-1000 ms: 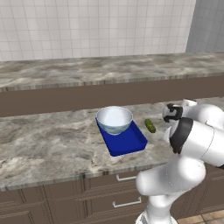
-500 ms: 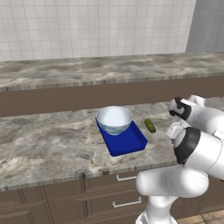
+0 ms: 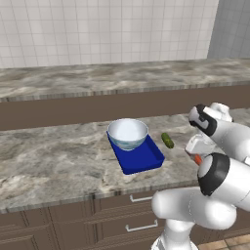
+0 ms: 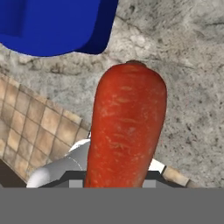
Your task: Place the two vegetables and bowl onto the tray for setting up a vegetable dip station.
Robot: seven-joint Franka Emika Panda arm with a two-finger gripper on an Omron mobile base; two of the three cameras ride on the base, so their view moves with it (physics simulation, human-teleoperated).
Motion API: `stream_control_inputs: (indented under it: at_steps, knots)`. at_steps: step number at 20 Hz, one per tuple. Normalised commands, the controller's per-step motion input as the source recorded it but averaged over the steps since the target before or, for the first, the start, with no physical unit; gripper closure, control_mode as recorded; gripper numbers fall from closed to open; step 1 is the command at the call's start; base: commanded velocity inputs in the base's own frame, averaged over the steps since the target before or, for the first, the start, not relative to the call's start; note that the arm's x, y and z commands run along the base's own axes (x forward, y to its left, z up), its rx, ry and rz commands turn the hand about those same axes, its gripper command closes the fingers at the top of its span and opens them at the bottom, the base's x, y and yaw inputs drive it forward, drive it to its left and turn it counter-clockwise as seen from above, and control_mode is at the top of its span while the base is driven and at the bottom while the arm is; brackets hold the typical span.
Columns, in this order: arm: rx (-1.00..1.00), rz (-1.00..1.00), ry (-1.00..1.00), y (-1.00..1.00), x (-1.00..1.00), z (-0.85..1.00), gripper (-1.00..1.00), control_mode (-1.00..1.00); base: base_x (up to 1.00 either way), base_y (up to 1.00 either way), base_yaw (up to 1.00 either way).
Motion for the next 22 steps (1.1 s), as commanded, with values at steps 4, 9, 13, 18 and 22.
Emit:
stream_control_inputs:
  at_steps: [4, 9, 13, 18, 22]
  knots:
    - [0.03, 0.18, -0.07, 0.25, 0.0, 0.19, 1.0, -1.0, 0.0, 0.0, 0.0]
    - [0.01, 0.21, -0.14, 0.23, 0.0, 0.16, 1.0, -1.0, 0.0, 0.0, 0.0]
    - [0.03, 0.21, -0.18, 0.25, -0.01, 0.14, 1.0, -1.0, 0.0, 0.0, 0.0]
    - [0.04, 0.22, -0.25, 0.26, 0.0, 0.12, 1.0, -1.0, 0.0, 0.0, 0.0]
    - [0.06, 0.22, -0.18, 0.19, 0.0, 0.13, 1.0, -1.0, 0.0, 0.0, 0.0]
